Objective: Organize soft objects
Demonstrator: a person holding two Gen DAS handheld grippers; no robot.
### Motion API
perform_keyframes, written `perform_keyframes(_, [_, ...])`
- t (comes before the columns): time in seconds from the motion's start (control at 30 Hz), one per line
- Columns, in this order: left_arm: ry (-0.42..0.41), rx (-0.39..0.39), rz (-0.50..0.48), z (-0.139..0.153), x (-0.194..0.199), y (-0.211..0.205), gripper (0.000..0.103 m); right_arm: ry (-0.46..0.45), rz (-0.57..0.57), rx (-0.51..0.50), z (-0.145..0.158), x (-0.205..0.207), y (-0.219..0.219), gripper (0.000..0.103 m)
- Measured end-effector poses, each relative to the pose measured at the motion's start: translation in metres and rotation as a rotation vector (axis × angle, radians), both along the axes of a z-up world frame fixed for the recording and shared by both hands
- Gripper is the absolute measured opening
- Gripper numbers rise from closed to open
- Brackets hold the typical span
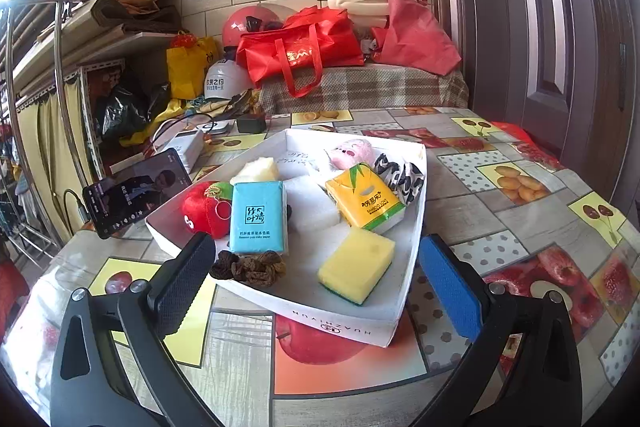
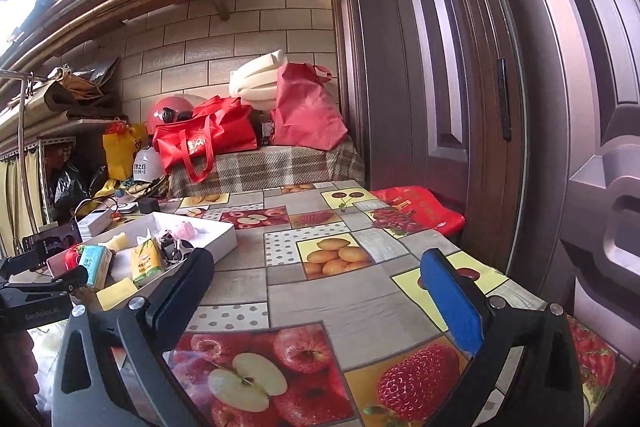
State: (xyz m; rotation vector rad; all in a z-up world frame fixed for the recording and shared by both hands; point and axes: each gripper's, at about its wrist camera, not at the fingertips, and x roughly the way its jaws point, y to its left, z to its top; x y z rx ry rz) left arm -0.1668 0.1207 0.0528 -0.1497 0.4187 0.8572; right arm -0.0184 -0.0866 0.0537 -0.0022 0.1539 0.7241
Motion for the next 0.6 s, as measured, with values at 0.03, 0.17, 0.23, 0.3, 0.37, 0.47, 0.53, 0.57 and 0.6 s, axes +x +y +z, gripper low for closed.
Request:
perform_keyframes(0.03, [-0.002,-0.004,-0.004,0.0,0.0002,0.001,0.103,0.006,0.001,0.007,-0.0001,0.0014,-0.0014,0.103])
perform_keyframes(0.17, [0.003,-0.02,-0.002,-0.0011,0.0014,0.0051,0.103,0.033,0.002,0.029,0.0003,0.0066,-0.0054,0.103])
perform_keyframes(0.23, [0.008,-0.02,-0.004,-0.0013,0.0015,0.0052,0.103,0.032,0.002,0.029,0.0002,0.006,-0.0057,0.103])
perform_keyframes(0.3, [0.013,-0.017,-0.006,-0.0016,0.0024,0.0045,0.103,0.024,0.001,0.023,0.0001,0.0058,-0.0054,0.103])
perform_keyframes(0.37, [0.018,-0.017,-0.007,-0.0019,0.0031,0.0044,0.103,0.013,0.003,0.015,0.0005,0.0041,-0.0051,0.103])
perform_keyframes(0.47, [0.014,-0.018,-0.006,-0.0018,0.0032,0.0042,0.103,0.007,0.007,0.011,0.0013,0.0035,-0.0048,0.103])
perform_keyframes(0.53, [0.014,-0.017,-0.006,-0.0017,0.003,0.0045,0.103,0.01,0.007,0.013,0.0013,0.0037,-0.0053,0.103])
perform_keyframes(0.57, [0.015,-0.017,-0.007,-0.0018,0.0033,0.0042,0.103,0.01,0.007,0.013,0.0013,0.0034,-0.005,0.103])
perform_keyframes(0.6, [0.015,-0.017,-0.006,-0.0016,0.003,0.0046,0.103,0.008,0.007,0.012,0.0014,0.0033,-0.0047,0.103])
